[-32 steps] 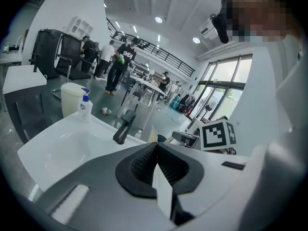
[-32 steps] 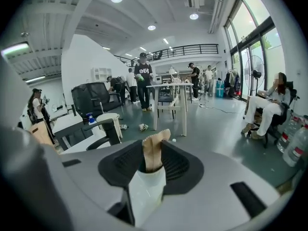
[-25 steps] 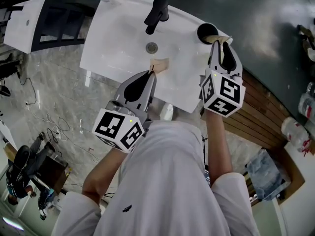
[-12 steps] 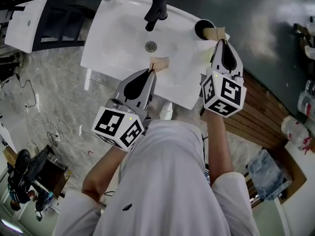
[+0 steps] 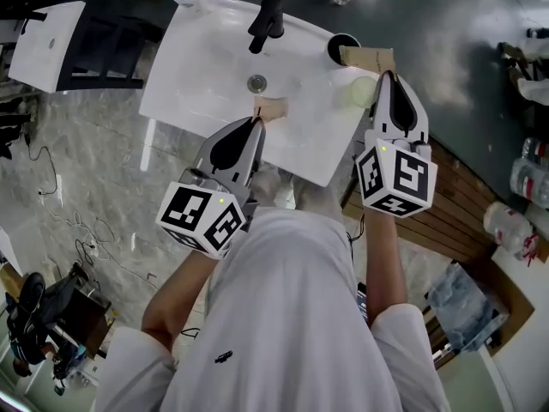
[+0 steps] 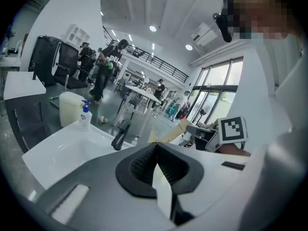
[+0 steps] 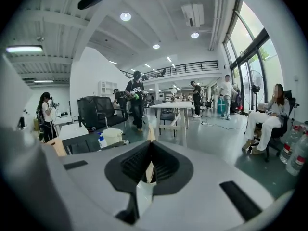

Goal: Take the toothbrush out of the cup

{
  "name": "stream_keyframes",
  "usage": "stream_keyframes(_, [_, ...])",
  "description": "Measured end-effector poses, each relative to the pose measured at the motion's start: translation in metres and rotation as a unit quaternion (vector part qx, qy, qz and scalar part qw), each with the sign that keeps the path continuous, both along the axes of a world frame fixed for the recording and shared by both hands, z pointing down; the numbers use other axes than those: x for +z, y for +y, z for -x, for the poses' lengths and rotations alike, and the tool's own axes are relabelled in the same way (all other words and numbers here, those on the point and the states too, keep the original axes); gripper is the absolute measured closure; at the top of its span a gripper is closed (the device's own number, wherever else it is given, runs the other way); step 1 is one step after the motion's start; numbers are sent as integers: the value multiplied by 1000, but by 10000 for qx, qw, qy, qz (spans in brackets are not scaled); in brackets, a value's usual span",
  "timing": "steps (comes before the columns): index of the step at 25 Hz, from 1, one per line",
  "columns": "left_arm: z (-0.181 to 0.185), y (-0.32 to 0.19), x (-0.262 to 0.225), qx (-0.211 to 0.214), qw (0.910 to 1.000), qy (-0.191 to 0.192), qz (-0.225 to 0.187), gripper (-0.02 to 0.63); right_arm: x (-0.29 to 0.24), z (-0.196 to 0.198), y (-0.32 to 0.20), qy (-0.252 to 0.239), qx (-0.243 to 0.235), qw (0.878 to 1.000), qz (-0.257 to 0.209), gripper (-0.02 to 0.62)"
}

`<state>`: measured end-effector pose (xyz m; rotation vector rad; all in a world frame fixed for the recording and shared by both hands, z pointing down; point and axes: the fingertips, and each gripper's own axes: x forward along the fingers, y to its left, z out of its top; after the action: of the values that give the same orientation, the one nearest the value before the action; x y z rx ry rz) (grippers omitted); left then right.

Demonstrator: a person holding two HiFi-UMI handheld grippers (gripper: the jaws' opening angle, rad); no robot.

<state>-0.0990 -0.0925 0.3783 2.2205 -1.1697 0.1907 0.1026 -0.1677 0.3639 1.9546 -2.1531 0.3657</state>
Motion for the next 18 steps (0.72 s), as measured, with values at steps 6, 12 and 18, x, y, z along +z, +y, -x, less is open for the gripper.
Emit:
stream_keyframes(6, [5,10,-14,-60,9998,4,-170,601,-43,-3,25,0,-163,9995,-269,589])
stream_keyframes(12, [5,17,-29,-106,9994,19,-329,601,-73,-10,52,-3,-349,9985,-417,589])
stream_keyframes(18, [0,24,-42,-116,9988,-16,-481,601,-79,-27,80,97,-431,9982,-400,589])
